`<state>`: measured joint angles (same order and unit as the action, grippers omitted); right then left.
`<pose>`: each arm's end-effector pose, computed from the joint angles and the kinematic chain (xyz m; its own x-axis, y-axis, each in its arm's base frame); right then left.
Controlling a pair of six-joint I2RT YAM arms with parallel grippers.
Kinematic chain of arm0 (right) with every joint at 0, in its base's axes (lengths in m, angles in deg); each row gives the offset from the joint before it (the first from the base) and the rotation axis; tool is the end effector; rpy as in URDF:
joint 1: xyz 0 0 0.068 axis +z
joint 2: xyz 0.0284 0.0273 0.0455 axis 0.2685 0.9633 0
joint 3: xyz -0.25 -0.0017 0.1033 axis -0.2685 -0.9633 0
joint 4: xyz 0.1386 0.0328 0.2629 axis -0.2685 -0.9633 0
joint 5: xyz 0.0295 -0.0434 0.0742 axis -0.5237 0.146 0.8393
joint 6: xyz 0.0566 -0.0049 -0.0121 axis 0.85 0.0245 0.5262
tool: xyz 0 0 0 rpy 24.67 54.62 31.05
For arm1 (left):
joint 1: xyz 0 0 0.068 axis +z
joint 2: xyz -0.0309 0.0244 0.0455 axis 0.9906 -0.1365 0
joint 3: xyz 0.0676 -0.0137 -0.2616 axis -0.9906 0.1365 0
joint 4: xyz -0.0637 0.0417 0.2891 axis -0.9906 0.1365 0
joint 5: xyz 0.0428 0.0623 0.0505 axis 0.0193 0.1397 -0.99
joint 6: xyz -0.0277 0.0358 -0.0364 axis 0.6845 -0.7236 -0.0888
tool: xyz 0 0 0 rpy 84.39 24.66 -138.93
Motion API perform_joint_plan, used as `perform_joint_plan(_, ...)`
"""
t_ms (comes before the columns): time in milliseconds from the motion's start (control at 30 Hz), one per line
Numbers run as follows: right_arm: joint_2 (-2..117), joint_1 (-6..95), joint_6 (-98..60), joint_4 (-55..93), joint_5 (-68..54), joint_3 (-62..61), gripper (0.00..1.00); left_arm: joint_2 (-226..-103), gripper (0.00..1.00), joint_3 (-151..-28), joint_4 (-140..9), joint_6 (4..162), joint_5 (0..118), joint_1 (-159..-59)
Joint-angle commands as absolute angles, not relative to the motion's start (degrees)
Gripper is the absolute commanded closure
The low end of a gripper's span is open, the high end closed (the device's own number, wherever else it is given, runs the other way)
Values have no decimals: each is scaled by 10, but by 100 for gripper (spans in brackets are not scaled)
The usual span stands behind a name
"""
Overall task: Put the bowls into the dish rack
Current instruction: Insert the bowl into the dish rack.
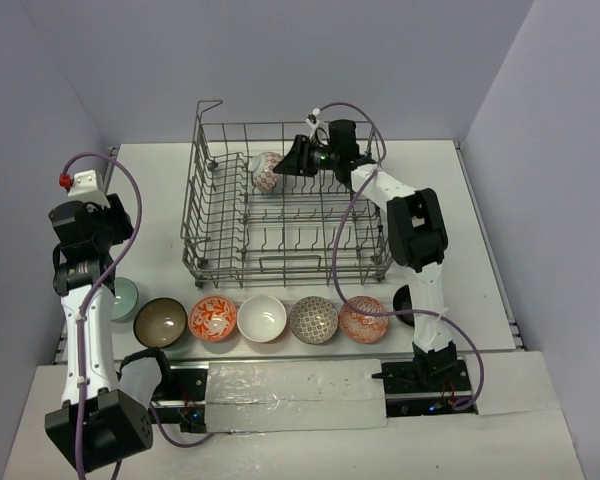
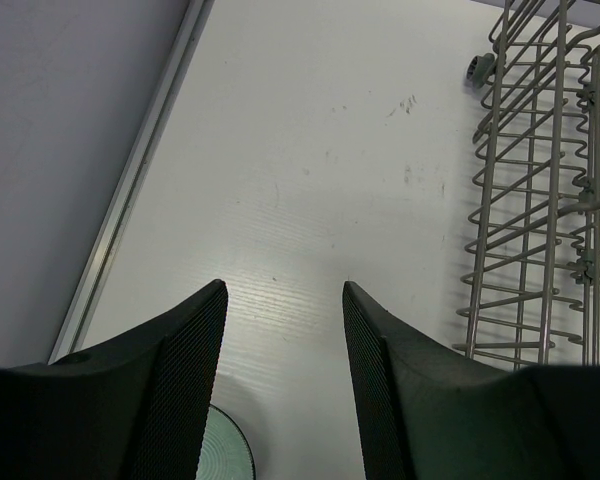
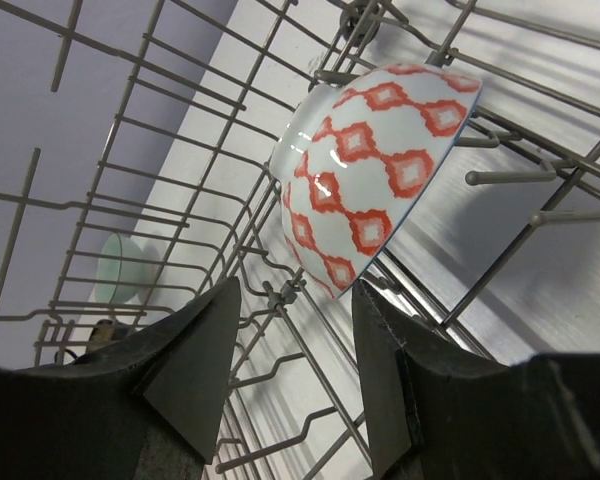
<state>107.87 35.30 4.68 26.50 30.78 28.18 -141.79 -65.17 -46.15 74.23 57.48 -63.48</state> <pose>0.5264 0.2203 0.1992 -0.7197 0.1203 -0.6838 -0.5809 0.4350 0.6879 0.2450 0.0778 0.3130 -0.3499 -0.1673 -0.9217 -0.2356 0.9680 -0.0863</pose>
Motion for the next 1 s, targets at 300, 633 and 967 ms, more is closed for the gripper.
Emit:
perform_joint_plan(300, 989, 339, -29, 228, 292, 296, 44, -1399, 44, -650, -472, 752, 594, -632)
perform_joint_plan(633, 915, 332, -79, 200, 288, 261, 44, -1378, 43, -648, -469, 751, 601, -632)
perform_joint_plan(967, 729, 329, -282, 14, 241, 204, 44, -1356, 41, -631, -481, 748, 624, -632)
